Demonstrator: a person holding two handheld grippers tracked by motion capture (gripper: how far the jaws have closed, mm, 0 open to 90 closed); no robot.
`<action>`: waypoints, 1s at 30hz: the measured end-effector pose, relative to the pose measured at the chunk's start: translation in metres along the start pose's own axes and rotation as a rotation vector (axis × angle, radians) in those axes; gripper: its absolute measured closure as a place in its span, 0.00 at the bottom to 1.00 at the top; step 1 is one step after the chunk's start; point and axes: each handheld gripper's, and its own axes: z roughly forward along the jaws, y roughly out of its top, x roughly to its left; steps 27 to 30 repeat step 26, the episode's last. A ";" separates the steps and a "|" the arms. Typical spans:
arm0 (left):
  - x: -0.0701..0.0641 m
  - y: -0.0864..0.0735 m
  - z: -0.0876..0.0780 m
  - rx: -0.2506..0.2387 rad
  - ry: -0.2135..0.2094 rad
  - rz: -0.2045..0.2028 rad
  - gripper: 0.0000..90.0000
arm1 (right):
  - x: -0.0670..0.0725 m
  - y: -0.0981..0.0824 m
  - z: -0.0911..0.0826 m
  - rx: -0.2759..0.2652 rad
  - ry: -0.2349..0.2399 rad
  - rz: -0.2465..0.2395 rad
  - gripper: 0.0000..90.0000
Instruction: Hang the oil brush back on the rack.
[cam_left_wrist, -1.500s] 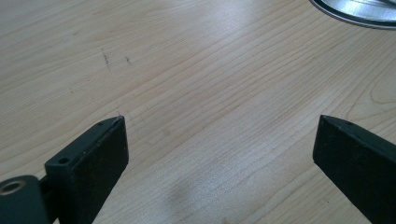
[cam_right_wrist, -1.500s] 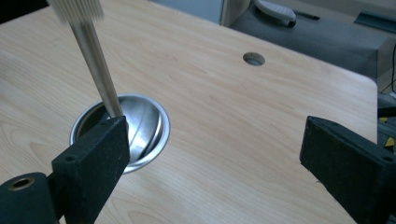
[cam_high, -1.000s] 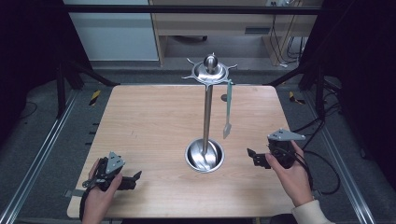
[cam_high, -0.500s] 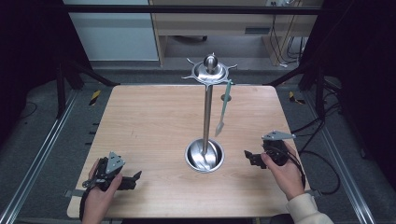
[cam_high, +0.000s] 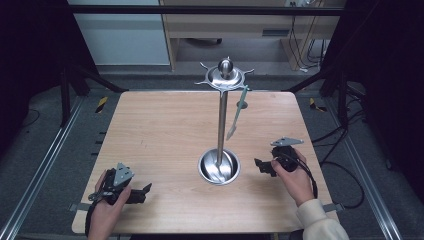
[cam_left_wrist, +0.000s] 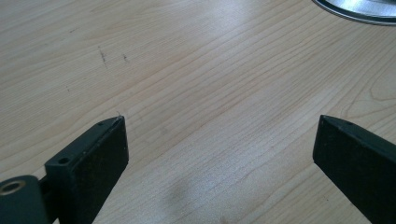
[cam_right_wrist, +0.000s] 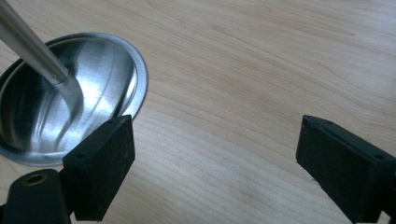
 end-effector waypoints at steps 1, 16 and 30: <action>0.000 0.000 0.000 0.000 0.000 0.000 0.03 | 0.001 0.001 0.002 -0.003 -0.002 0.007 0.14; 0.000 0.000 0.000 0.005 -0.004 0.001 0.03 | 0.000 0.006 0.026 -0.033 -0.068 0.056 0.13; -0.001 0.002 0.001 0.001 -0.010 0.009 0.03 | -0.007 -0.002 0.031 -0.085 -0.121 0.099 0.13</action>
